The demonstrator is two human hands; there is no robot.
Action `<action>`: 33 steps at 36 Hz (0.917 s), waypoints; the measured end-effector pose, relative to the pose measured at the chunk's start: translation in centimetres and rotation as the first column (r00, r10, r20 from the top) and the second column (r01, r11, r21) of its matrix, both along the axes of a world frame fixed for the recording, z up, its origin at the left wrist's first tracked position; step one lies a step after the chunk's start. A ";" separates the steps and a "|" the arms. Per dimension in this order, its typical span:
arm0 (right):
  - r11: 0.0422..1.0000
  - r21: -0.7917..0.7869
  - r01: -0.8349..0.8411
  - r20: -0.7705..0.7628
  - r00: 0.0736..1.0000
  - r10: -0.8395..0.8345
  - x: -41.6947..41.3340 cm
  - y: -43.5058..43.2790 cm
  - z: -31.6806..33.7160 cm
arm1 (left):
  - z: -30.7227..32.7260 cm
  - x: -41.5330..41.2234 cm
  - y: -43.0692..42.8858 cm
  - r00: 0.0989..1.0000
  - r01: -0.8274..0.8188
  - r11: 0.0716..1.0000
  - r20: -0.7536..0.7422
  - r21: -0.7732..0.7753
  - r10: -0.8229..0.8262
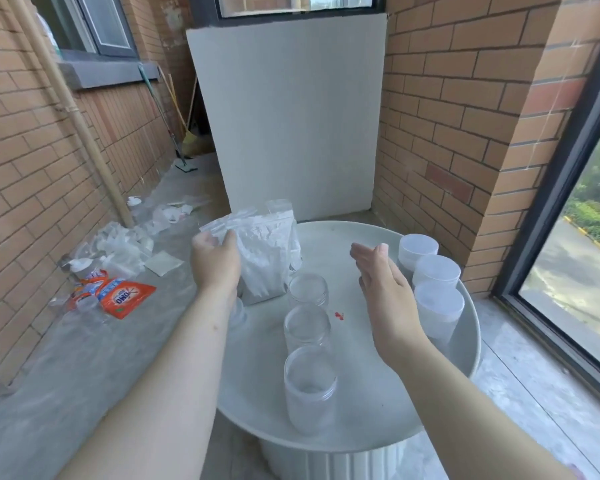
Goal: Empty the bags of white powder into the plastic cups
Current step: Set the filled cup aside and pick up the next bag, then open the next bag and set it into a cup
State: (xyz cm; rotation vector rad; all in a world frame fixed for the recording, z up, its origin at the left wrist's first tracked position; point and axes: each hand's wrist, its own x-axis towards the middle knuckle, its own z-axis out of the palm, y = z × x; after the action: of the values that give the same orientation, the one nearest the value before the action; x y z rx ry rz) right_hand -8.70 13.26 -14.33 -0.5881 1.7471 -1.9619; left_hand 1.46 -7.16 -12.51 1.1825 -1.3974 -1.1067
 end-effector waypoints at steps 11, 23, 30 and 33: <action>0.999 -0.028 0.043 -0.190 0.981 -0.047 -0.6 2.9 3.8 | 4.6 -3.4 1.2 0.974 0.167 0.948 0.194 -0.272 -0.116; 0.957 -0.101 0.273 -0.746 0.616 -0.254 -0.4 7.1 7.5 | 11.9 -4.6 9.7 0.824 0.532 0.754 0.033 -0.385 -0.565; 0.920 -0.024 0.390 -0.833 0.501 -0.234 -0.5 10.0 8.6 | 11.1 -4.9 12.8 0.702 0.700 0.683 0.025 -0.208 -0.712; 0.916 0.021 0.400 -0.837 0.509 -0.203 -0.3 10.5 7.9 | 9.8 -5.0 13.5 0.699 0.712 0.688 0.052 -0.137 -0.713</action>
State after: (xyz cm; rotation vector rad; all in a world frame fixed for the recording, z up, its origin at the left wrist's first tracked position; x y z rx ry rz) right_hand -9.04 23.73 -6.43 -1.3729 2.7614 -1.7589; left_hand -3.57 6.36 -2.68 0.4944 -1.9786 -1.4915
